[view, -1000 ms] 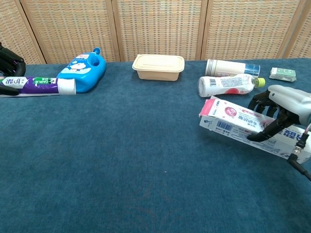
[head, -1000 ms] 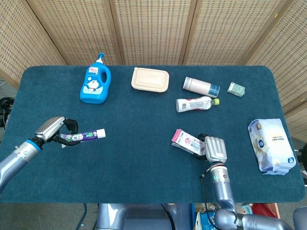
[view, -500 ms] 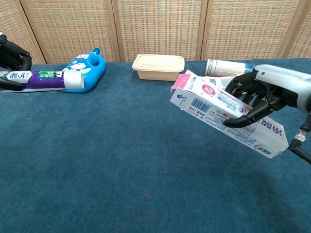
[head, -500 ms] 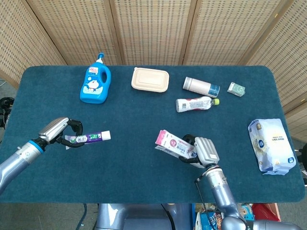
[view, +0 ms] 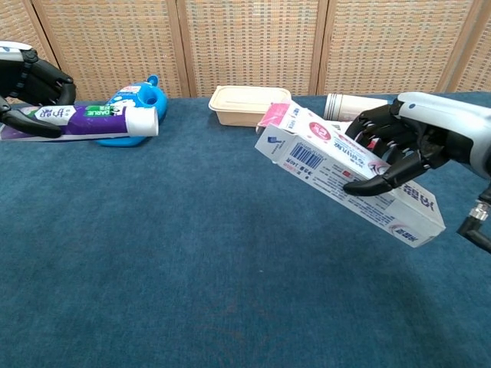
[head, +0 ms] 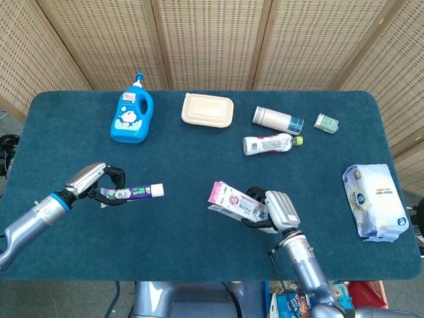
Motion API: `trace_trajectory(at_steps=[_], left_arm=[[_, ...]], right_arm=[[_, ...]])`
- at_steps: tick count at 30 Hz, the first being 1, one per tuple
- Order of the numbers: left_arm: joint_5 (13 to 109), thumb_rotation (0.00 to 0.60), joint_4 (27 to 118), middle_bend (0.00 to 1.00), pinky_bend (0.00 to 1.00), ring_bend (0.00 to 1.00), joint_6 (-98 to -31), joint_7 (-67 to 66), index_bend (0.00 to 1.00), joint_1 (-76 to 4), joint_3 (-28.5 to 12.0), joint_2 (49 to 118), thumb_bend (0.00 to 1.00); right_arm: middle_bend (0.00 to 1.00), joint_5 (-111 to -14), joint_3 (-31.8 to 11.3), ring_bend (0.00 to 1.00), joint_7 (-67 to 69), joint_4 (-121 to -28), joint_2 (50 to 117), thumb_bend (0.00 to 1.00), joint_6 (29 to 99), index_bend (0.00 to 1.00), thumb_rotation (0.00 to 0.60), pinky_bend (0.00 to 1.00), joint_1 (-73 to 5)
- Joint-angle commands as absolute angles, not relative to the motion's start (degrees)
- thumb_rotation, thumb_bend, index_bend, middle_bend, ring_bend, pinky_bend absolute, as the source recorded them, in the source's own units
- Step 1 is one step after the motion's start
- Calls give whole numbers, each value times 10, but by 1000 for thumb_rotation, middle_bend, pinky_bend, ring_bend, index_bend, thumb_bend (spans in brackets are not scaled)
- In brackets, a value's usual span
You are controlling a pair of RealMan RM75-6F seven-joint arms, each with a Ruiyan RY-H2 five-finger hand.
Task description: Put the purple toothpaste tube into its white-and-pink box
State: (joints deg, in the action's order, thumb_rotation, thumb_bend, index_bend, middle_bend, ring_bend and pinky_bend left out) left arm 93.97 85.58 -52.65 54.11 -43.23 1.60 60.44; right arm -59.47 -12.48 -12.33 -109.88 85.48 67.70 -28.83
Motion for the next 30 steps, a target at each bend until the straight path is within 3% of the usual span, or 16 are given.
trace_trajectory(at_steps=[1, 19, 30], left_arm=[[935, 600, 875, 665, 431, 476, -507, 548, 927, -450, 9, 596, 531], [963, 600, 908, 666, 432, 476, -429, 714, 927, -520, 20, 557, 538], [976, 600, 903, 666, 432, 476, -401, 743, 927, -554, 36, 550, 540]], right_arm=[[584, -592, -125, 475, -126, -1097, 859, 239, 677, 675, 600, 483, -290], [586, -561, -128, 477, -154, -1078, 889, 239, 693, 676, 600, 483, -296], [587, -553, -132, 477, -154, -1100, 885, 239, 701, 676, 600, 483, -292]])
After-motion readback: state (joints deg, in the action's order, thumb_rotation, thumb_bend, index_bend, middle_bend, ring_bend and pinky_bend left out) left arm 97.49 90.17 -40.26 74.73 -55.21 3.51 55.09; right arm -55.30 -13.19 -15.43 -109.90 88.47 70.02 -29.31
